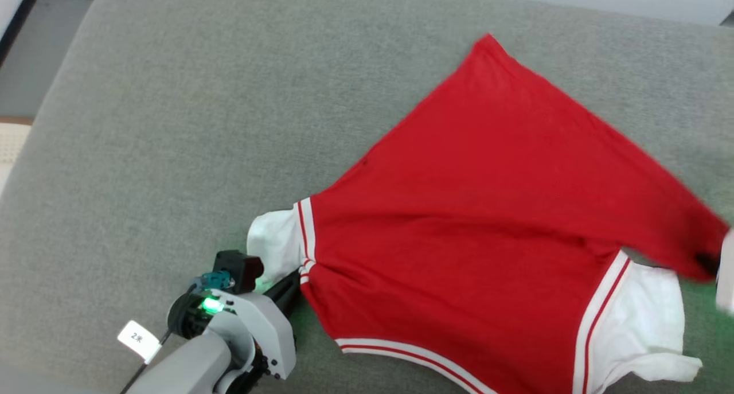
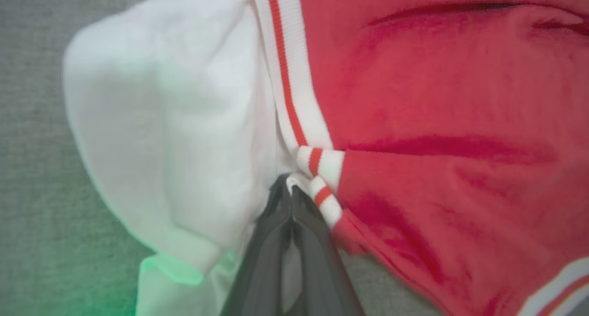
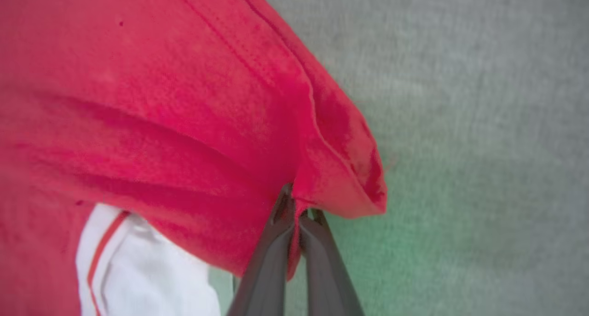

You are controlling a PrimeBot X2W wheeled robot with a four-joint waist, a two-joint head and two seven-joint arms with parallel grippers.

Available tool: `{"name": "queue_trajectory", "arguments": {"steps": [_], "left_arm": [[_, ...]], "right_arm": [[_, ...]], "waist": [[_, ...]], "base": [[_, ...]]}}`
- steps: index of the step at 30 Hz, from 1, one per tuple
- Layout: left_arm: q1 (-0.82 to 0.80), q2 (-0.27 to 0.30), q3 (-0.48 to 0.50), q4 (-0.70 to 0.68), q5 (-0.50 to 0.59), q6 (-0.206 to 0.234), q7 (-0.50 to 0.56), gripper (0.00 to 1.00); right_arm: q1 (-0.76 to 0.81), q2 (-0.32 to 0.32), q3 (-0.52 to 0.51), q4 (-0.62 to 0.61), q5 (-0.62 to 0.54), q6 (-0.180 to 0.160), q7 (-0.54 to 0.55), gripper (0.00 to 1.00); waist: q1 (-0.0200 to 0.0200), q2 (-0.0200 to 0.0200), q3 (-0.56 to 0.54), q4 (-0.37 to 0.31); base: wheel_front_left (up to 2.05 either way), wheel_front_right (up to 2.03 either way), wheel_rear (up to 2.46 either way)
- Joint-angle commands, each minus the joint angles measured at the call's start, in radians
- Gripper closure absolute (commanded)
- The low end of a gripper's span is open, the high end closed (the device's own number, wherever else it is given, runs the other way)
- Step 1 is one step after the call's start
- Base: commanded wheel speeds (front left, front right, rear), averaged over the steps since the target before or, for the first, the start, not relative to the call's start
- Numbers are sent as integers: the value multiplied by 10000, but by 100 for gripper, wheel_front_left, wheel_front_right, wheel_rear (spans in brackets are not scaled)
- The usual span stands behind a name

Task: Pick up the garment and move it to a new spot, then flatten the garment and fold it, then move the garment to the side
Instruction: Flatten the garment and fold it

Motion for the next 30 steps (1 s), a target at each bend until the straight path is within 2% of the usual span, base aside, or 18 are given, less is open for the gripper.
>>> {"name": "queue_trajectory", "arguments": {"steps": [1, 6, 12, 15, 19, 20, 21, 25, 30], "left_arm": [[137, 36, 21, 504, -82, 597, 453, 100], [150, 183, 69, 148, -149, 730, 502, 100], [167, 292, 127, -154, -210, 873, 515, 100], [218, 298, 114, -215, -189, 945, 515, 100], [186, 285, 111, -250, -230, 971, 572, 100], [195, 288, 90, -239, -221, 972, 591, 100], [233, 292, 74, -218, -223, 957, 600, 100], [469, 313, 33, -203, -289, 931, 571, 100], [902, 462, 36, -224, -416, 977, 456, 100]], "right_arm": [[572, 182, -140, -286, 80, -11, 230, 100], [2397, 977, -874, -2165, 39, -11, 1012, 100], [3638, 1791, -1381, -3442, -254, -11, 1350, 100], [3774, 2081, -1410, -3257, -588, -11, 1197, 100], [3262, 1873, -1361, -2075, -928, -26, 560, 100], [3082, 1684, -1247, -1740, -1137, -43, 275, 71], [2898, 1589, -1145, -1407, -1304, -58, 16, 0], [2321, 1497, -789, -570, -1154, -72, -299, 0], [2195, 1044, -504, -1285, -647, -37, -14, 0]], "waist": [[0, 0, -43, -92], [0, 0, 52, -129], [0, 0, 280, -135], [0, 0, 362, -168], [0, 0, 384, -236], [0, 0, 358, -259], [0, 0, 308, -292], [0, 0, -15, -438], [0, 0, -473, -683]], "base": [[0, 0, 0], [0, 0, 0], [0, 0, 0], [0, 0, 0], [0, 0, 0], [0, 0, 0], [0, 0, 0], [0, 0, 0], [0, 0, 0]]}}
